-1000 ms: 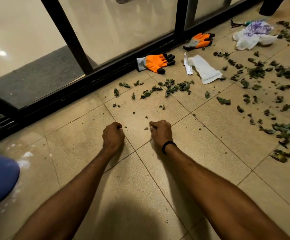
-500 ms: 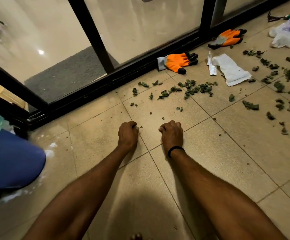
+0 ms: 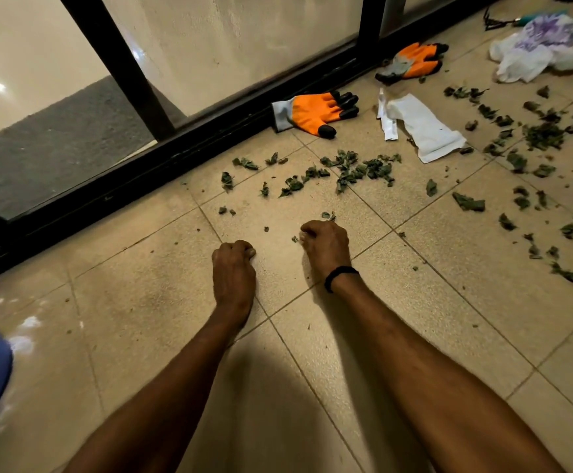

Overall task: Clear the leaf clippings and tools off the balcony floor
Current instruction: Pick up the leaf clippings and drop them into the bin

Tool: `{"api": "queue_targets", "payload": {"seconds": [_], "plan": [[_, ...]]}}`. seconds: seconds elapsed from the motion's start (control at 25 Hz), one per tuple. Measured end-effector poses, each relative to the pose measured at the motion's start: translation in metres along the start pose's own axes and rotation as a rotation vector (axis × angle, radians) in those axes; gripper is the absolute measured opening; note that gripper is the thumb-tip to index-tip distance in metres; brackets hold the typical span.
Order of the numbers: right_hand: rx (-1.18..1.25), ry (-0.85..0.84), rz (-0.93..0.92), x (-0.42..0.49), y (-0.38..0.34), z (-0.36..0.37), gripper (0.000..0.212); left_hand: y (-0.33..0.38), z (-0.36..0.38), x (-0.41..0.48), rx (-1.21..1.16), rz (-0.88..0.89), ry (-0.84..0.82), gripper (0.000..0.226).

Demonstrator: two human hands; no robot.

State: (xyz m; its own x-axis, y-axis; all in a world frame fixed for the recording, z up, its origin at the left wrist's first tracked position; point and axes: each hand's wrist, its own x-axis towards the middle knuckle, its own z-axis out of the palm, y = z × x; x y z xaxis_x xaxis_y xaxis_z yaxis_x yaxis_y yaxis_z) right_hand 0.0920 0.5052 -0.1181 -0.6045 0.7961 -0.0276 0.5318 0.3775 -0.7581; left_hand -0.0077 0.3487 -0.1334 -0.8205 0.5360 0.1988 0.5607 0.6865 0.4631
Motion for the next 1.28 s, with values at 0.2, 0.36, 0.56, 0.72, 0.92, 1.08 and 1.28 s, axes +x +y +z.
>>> {"api": "queue_targets", "payload": {"seconds": [0.2,0.36,0.56,0.72,0.92,1.08,1.28], "plan": [[-0.327,-0.078,-0.148,0.005,-0.01,0.022,0.015,0.02,0.004,0.019,-0.086,-0.021,-0.001,0.018],[-0.246,-0.008,-0.091,0.005,-0.009,0.009,0.015,0.031,0.017,0.037,-0.041,0.025,-0.05,0.029],[-0.054,0.134,0.101,0.022,0.008,-0.032,0.009,0.031,0.024,0.037,-0.014,0.078,-0.03,0.006],[-0.187,0.095,0.113,0.044,0.013,-0.04,0.024,0.035,0.028,0.041,-0.093,0.034,-0.104,0.011],[-0.444,-0.154,-0.085,0.045,0.008,-0.037,0.034,0.048,0.022,0.035,-0.23,0.008,-0.119,0.012],[-0.539,-0.273,-0.213,0.032,0.002,-0.042,0.028,0.05,0.02,0.032,-0.302,-0.057,-0.135,0.011],[-0.507,-0.35,-0.242,0.006,0.006,-0.049,0.035,0.056,0.017,0.024,-0.337,-0.092,-0.139,0.009]]}}
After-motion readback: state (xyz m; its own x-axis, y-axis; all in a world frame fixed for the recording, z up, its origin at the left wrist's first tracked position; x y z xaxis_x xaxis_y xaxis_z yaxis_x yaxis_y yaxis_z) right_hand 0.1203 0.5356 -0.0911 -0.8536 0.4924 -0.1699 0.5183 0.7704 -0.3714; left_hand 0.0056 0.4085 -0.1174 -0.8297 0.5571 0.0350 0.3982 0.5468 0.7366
